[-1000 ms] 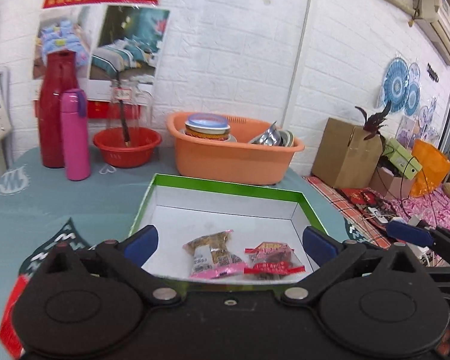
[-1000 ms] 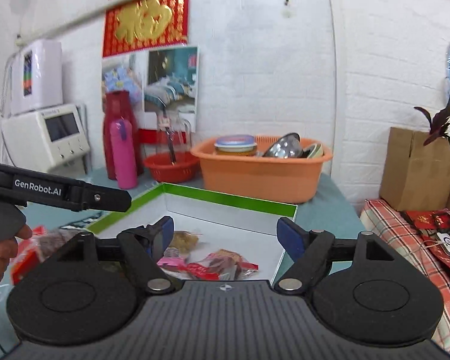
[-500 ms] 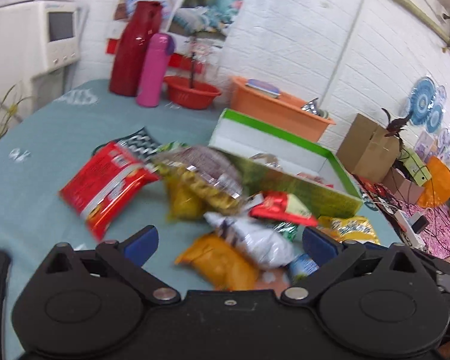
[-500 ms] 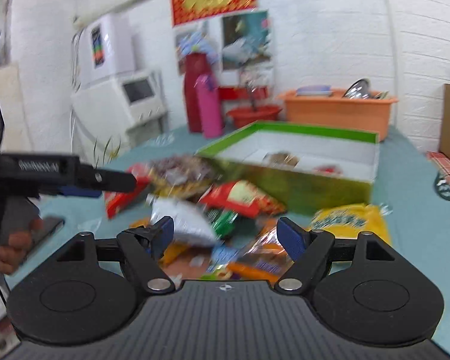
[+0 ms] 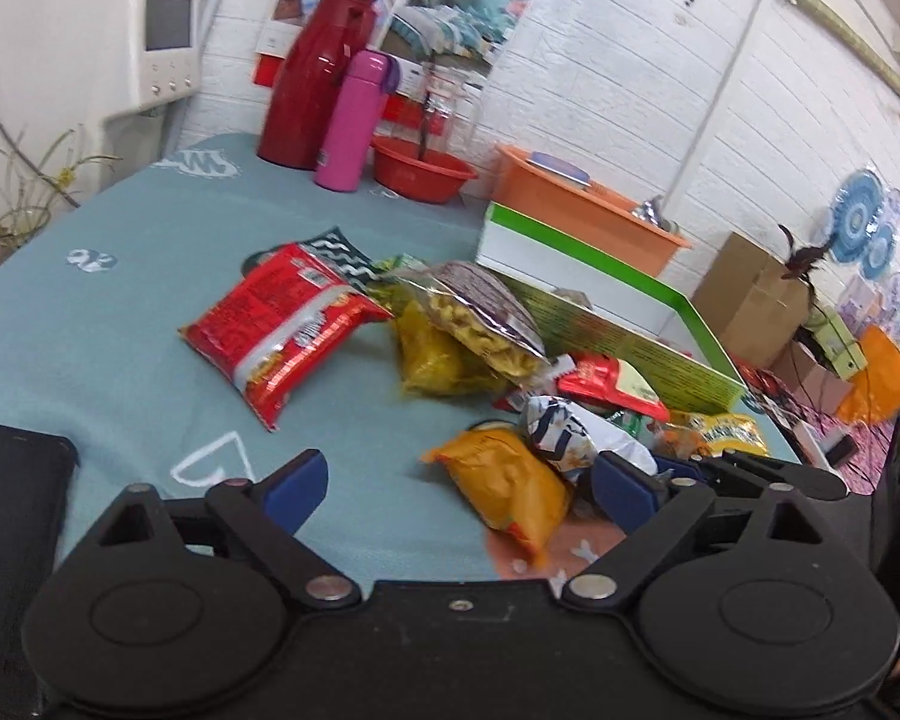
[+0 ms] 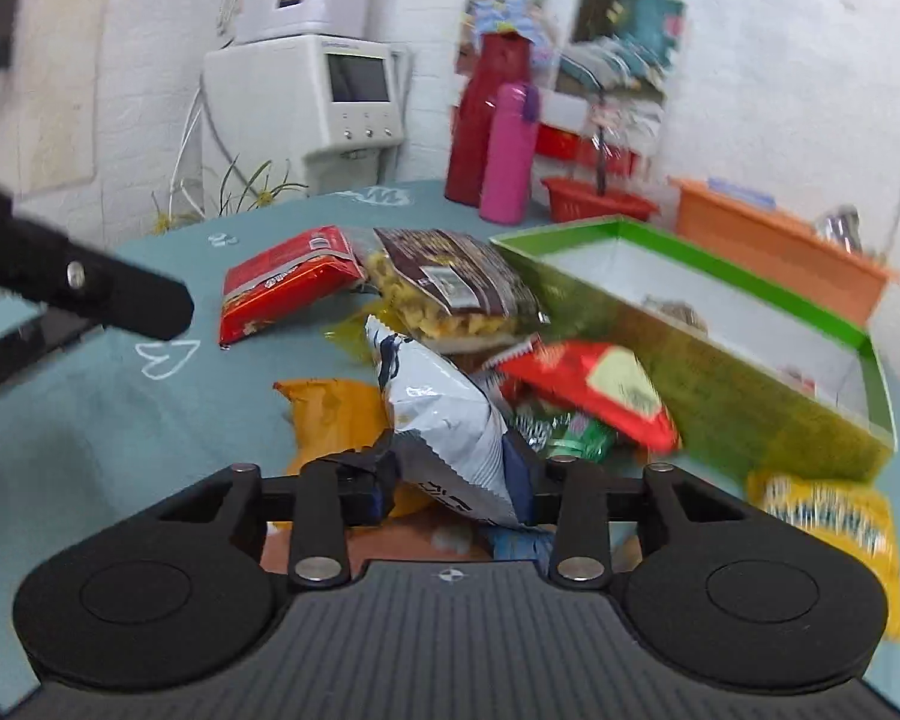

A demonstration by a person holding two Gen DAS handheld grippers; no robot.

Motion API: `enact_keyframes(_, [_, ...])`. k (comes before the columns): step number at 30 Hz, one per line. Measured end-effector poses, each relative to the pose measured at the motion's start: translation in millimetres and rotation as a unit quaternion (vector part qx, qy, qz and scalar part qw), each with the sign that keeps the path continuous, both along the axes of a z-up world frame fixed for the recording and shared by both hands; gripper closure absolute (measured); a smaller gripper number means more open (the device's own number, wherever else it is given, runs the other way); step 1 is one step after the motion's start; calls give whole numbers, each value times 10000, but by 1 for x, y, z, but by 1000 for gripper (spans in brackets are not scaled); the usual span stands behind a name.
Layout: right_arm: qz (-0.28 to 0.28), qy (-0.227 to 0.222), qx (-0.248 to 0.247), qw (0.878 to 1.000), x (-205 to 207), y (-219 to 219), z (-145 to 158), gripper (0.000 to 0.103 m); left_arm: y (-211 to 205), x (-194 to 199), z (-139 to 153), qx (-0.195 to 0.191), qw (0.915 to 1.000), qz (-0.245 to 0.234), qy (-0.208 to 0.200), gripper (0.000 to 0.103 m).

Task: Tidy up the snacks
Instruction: 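Grasp the white cartoon-print bag with the left gripper while the right grasps the white blue-text bag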

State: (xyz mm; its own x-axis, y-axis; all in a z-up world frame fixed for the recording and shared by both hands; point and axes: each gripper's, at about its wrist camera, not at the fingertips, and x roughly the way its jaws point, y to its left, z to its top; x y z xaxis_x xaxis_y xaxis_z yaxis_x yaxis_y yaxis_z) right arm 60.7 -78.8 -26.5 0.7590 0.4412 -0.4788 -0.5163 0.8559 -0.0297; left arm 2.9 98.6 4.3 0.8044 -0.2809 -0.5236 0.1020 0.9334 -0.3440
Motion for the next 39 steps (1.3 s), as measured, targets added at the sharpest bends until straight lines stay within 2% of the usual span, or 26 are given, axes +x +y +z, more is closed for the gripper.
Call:
enact_keyframes(1, [-44,204,286,9994,-2,-10,2,43,-3,2,-2,-12,10000,-79,37,0])
enact_keyframes(2, [-64,526,807,9953,-7,-25,3,43,-6,4,-4,-34,9998,-175,73,0])
enact_keyframes(4, [-17,1124,1758,9780,-13,-52,1,47,-15,10,-8,-79,9992,-362,154,0])
enact_keyframes(6, [-151,1343,2134,9676,-21,-66,-4,46,-25,15,-11,-85,9983,-539,227,0])
enact_keyframes(7, [-242,1261,2070,9699,-26,-69,-4,41,-29,17,-13,-84,9977,-622,258,0])
enact_keyframes(10, [-530,848,1484,9839,-42,-63,-1,36,-41,19,-15,-194,9954,-891,297,0])
enact_keyframes(13, [-487,651,1074,9909,-49,-54,-2,36,-57,26,-14,-282,9925,-1157,262,0])
enact_keyframes(18, [-485,788,1204,9884,-44,-59,-7,37,-78,62,-20,-283,9884,-1412,486,0])
enact_keyframes(22, [-558,821,1114,9888,-41,-61,-8,33,-86,90,-26,5,9852,-1624,544,0])
enact_keyframes(25, [-516,871,1125,9885,-40,-60,-9,25,-88,102,-27,85,9759,-2093,616,0])
enact_keyframes(32, [-524,907,1002,9894,-40,-56,-11,19,-85,92,-32,282,9629,-2597,681,0])
enact_keyframes(36, [-570,903,987,9894,-40,-57,-12,17,-91,91,-35,468,9641,-2538,619,0])
enact_keyframes(39, [-676,899,985,9888,-37,-54,-15,18,-102,86,-36,785,9621,-2539,606,0])
